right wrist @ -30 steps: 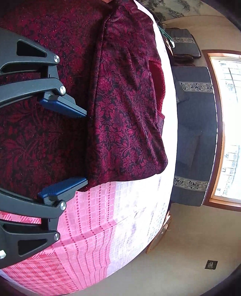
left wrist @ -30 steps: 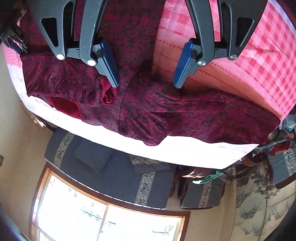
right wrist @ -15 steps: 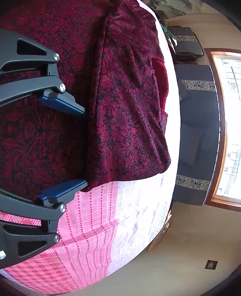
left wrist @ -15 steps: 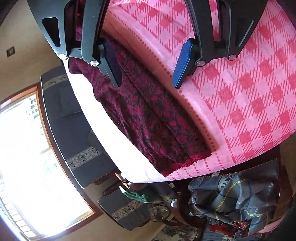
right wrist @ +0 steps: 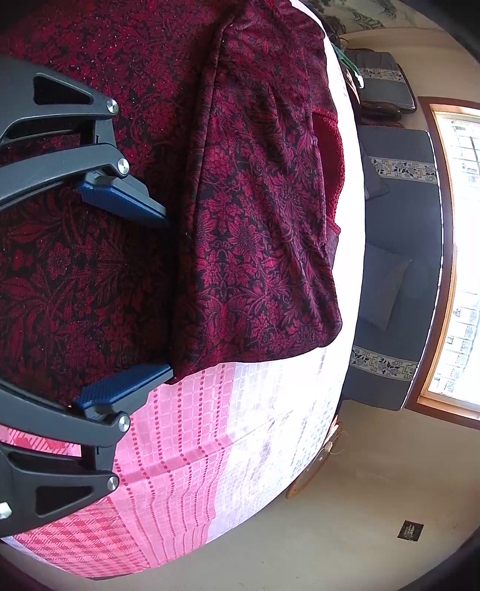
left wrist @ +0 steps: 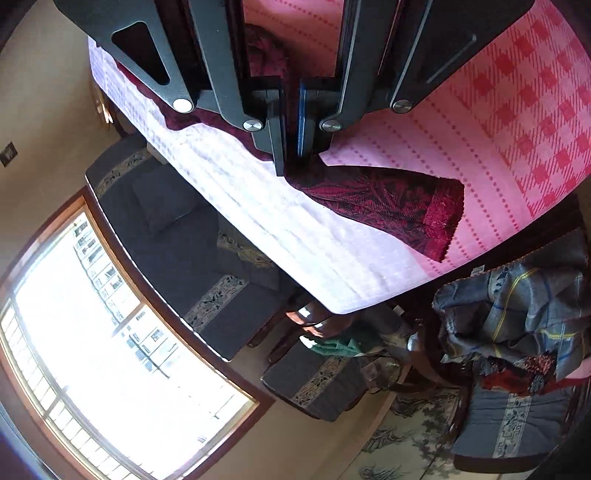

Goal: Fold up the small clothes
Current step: 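Lift the sleeve with the left gripper and fold it across the body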

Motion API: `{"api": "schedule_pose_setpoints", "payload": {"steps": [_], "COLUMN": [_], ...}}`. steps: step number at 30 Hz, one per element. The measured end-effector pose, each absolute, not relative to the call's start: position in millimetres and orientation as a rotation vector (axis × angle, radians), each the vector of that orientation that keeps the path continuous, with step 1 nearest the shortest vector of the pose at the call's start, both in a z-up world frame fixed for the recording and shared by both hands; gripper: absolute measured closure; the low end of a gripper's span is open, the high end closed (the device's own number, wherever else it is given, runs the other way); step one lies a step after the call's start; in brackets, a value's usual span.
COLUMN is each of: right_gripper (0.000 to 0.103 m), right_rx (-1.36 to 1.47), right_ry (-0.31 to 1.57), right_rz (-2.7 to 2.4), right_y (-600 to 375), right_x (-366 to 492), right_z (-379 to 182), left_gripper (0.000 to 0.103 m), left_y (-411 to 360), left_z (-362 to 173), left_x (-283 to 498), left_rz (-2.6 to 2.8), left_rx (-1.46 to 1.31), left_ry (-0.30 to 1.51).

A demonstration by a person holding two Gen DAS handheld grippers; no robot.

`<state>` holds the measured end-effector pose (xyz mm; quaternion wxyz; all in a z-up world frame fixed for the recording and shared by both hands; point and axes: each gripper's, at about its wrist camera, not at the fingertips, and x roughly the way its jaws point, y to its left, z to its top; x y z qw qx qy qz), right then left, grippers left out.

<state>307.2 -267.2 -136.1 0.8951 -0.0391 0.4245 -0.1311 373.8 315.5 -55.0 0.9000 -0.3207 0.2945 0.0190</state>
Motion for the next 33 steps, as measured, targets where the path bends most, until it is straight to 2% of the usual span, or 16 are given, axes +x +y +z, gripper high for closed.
{"api": "schedule_pose_setpoints", "payload": {"steps": [5, 8, 13, 16, 19, 23, 25, 26, 27, 29, 30, 33], "right_gripper": [0.03, 0.03, 0.029, 0.029, 0.029, 0.029, 0.029, 0.029, 0.029, 0.029, 0.029, 0.028], "right_rx": [-0.058, -0.027, 0.072, 0.126, 0.161, 0.204, 0.237, 0.272, 0.326, 0.486, 0.588, 0.789], "right_ry": [0.874, 0.863, 0.846, 0.842, 0.841, 0.832, 0.824, 0.805, 0.775, 0.708, 0.688, 0.711], "right_rz": [-0.265, -0.26, -0.246, -0.23, -0.212, -0.191, -0.174, -0.148, -0.112, -0.004, 0.05, 0.182], "right_y": [-271, -276, -292, -300, -303, -309, -313, -317, -324, -345, -357, -382], "right_x": [306, 304, 300, 299, 298, 298, 296, 294, 289, 278, 275, 289], "right_z": [-135, -133, -130, -130, -131, -131, -131, -129, -126, -121, -119, -115], "left_gripper": [0.099, 0.099, 0.099, 0.099, 0.097, 0.09, 0.073, 0.045, 0.024, 0.016, 0.008, 0.005], "left_y": [173, 77, -77, -138, -164, -161, -150, -131, -121, -87, -76, -46], "left_z": [20, 31, -11, -51, -78, -76, -69, -63, -58, -51, -49, -53], "left_x": [378, 381, 375, 369, 361, 353, 349, 343, 338, 325, 321, 319], "left_rz": [-0.226, -0.416, -0.651, -0.721, -0.774, -0.722, -0.694, -0.678, -0.657, -0.61, -0.577, -0.501], "left_rx": [-0.445, -0.401, -0.266, -0.167, -0.098, -0.1, -0.127, -0.15, -0.173, -0.203, -0.202, -0.203], "left_ry": [0.542, 0.58, 0.716, 0.792, 0.815, 0.791, 0.777, 0.758, 0.722, 0.624, 0.599, 0.561]}}
